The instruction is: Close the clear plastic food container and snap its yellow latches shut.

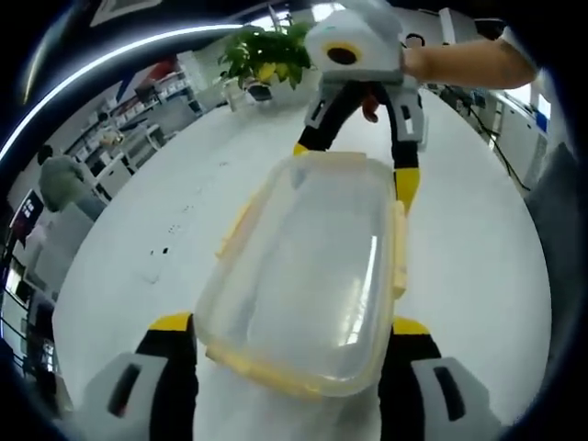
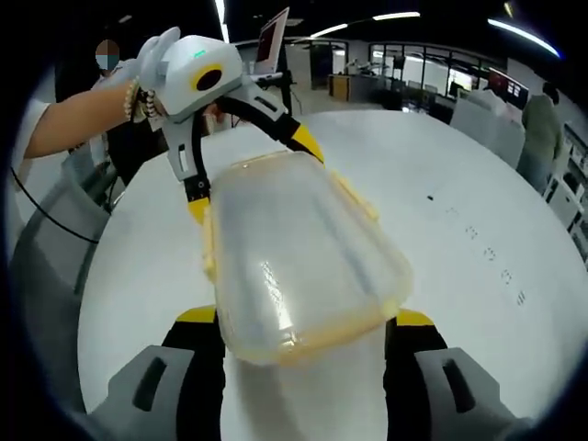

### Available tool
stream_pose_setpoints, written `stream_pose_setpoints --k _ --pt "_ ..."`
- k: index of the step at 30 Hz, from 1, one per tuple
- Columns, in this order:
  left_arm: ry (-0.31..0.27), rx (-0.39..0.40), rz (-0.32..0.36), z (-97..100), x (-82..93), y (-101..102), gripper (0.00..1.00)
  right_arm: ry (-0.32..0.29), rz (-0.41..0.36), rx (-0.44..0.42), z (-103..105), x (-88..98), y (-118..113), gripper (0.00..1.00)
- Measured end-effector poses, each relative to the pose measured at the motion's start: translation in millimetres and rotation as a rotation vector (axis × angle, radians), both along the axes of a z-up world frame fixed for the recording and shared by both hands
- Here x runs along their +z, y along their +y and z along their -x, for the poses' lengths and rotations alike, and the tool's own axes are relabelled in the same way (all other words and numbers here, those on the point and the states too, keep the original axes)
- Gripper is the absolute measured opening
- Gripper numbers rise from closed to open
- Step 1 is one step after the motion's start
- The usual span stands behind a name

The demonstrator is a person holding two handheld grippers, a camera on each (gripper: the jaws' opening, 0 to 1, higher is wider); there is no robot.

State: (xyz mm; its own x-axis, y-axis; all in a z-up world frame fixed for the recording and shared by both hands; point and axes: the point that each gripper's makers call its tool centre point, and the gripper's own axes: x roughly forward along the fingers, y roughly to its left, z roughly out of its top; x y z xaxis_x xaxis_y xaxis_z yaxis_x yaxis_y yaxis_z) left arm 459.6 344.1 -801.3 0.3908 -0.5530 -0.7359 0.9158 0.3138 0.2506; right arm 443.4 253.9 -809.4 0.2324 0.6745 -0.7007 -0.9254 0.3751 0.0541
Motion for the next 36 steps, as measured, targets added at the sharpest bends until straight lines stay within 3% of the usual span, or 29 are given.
stream_pose_setpoints --k 12,20,23,27,30,36 --pt "-0.025 0.011 -0.029 -6.4 -1.4 1.3 0.81 0.000 -0.005 -0.016 -5.7 0.3 2.8 0.69" --pt "-0.015 0.047 0.003 -7.3 3.0 5.0 0.81 0.002 -0.006 -0.037 -7.0 3.2 0.1 0.70" --pt "-0.029 0.065 0.023 -8.9 8.7 9.1 0.85 0.000 0.003 -0.050 -6.3 5.9 -3.9 0.72" --pt "0.000 0.102 0.100 -0.8 19.0 10.4 0.93 -0.011 0.001 -0.070 -3.6 13.3 -9.3 0.72" --pt "-0.041 0.130 0.117 4.5 29.1 18.1 0.94 -0.022 -0.023 -0.095 0.4 23.8 -12.2 0.73" --pt "-0.107 0.243 0.288 11.8 63.8 25.2 0.99 -0.064 -0.065 -0.149 9.0 44.4 -14.4 0.74"
